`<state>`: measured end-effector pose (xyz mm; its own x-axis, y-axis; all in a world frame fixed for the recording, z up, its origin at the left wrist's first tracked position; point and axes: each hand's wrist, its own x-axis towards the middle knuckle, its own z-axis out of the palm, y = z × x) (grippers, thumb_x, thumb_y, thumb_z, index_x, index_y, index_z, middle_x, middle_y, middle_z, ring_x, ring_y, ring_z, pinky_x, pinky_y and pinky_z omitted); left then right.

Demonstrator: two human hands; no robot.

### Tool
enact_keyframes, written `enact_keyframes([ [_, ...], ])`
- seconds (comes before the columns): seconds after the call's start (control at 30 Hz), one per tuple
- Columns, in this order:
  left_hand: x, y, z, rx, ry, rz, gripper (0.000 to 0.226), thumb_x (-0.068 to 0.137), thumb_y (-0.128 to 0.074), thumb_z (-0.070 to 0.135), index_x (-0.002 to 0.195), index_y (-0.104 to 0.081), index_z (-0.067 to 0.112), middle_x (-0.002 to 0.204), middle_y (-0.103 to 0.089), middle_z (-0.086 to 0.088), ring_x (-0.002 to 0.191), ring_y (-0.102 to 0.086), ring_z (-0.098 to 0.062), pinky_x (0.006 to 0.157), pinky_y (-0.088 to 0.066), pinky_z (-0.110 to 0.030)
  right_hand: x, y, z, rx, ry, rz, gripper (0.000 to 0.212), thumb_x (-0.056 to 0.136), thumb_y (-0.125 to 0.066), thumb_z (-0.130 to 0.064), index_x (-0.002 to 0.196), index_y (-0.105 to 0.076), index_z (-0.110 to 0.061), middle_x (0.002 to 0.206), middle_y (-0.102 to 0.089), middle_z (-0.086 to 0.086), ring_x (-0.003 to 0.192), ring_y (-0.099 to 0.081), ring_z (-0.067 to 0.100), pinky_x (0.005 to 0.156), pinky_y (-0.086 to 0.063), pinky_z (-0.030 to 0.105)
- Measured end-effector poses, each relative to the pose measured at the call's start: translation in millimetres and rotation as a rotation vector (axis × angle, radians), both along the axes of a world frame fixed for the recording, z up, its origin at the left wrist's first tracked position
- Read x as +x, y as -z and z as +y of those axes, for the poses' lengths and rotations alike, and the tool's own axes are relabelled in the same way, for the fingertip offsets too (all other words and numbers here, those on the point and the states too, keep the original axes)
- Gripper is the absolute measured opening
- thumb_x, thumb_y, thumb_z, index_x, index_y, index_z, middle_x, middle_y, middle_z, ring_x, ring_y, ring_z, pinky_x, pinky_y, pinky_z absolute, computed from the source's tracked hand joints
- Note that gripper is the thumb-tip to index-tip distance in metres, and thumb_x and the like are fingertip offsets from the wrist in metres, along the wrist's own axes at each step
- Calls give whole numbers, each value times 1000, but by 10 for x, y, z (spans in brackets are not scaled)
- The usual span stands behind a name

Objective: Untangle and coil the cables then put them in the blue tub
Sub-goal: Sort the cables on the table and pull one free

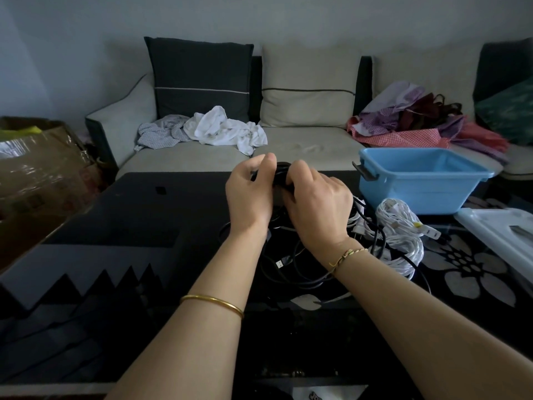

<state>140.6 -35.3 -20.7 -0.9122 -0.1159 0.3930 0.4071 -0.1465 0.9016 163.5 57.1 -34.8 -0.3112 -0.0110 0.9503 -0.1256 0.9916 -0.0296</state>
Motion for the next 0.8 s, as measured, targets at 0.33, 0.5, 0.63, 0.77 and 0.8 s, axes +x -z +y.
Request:
enact_keyframes([
  [0.33,-56,56,-102,79,-115,-56,39,89,-62,29,51,-51,26,56,-47,7,59,-44,-14,60,-38,-34,-58,69,-25,283,68,46,12,71,-66,-13,61,-61,-18,67,-49,3,56,-45,25,56,-25,32],
  [0.5,-35,32,-85,61,-135,-2,23,86,-62,34,67,-58,22,67,-58,-4,69,-58,-25,67,-47,-43,-67,68,-67,237,129,9,12,64,-67,-12,57,-59,-18,65,-48,3,54,-45,25,56,-22,31],
  [0.63,-16,6,-55,11,-77,-38,43,85,-57,39,55,-38,15,58,-37,-6,58,-36,-22,57,-33,-36,-81,63,-17,187,124,82,24,65,-76,-11,55,-56,-19,63,-48,1,54,-43,23,55,-24,32],
  [0.77,4,-29,-13,34,57,-222,44,93,-55,40,61,-41,12,54,-33,-7,47,-32,-17,44,-29,-24,-70,36,39,181,120,122,26,66,-76,-10,54,-55,-19,62,-48,0,53,-43,22,54,-27,32],
  [0.8,6,-39,-5,29,85,-248,46,93,-54,40,60,-40,12,52,-34,-5,44,-31,-15,42,-29,-23,-64,31,51,181,121,134,25,68,-74,-10,54,-55,-19,62,-48,0,54,-43,22,55,-27,32],
])
